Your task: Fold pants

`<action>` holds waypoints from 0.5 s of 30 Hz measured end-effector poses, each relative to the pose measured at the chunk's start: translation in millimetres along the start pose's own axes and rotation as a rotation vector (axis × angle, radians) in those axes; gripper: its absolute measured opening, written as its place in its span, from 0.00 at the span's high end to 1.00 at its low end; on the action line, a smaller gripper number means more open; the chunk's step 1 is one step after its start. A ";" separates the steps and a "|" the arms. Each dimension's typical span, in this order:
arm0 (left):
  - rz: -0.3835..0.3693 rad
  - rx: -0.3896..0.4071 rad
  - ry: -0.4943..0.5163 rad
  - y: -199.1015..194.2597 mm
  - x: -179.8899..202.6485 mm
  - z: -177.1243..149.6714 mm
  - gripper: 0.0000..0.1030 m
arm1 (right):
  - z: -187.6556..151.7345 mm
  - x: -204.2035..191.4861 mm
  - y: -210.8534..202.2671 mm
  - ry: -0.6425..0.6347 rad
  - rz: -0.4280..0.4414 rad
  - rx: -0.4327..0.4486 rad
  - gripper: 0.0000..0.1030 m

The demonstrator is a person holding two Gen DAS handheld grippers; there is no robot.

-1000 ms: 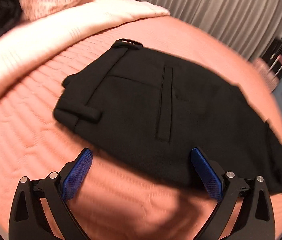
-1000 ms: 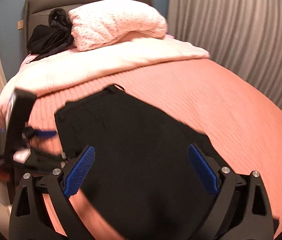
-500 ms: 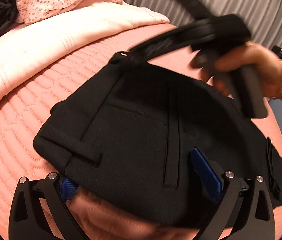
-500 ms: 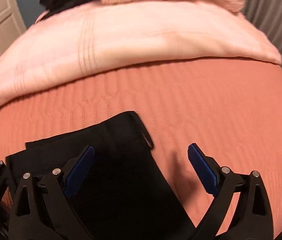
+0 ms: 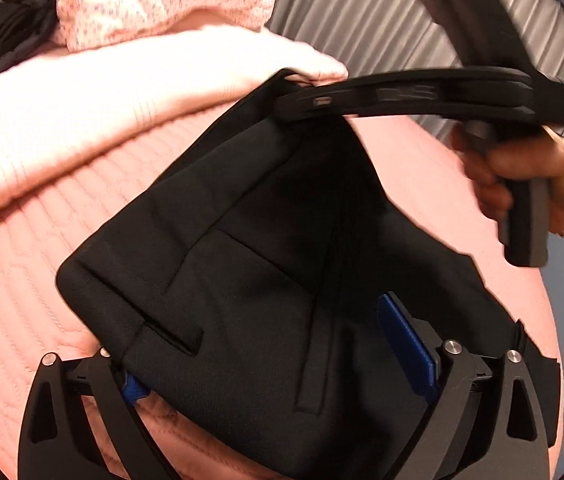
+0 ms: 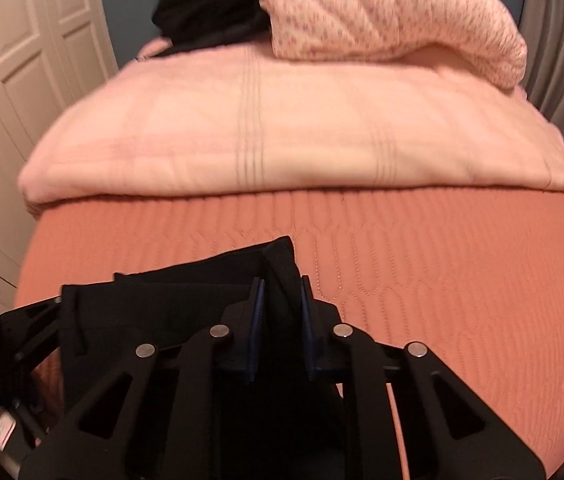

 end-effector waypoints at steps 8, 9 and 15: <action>-0.117 0.135 0.281 -109.8 117.8 1.3 0.09 | -76.4 49.3 -191.3 0.139 0.032 0.271 0.85; -0.132 0.139 0.328 -123.3 134.1 -1.0 0.08 | -97.3 58.3 -213.8 0.161 0.020 0.290 0.85; -0.199 -0.001 0.493 -150.7 223.9 -31.4 0.08 | -277.8 99.1 -307.5 0.390 -0.083 0.293 0.88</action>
Point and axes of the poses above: each gripper's, at about its wrist camera, not at the fingertips, and y roughly the way its jaws point, x to its right, z to its top, the point moved 6 cm from there along y, roughly the way its jaws point, and after that the axes turned 10 degrees about -z, right-handed, at the moved point
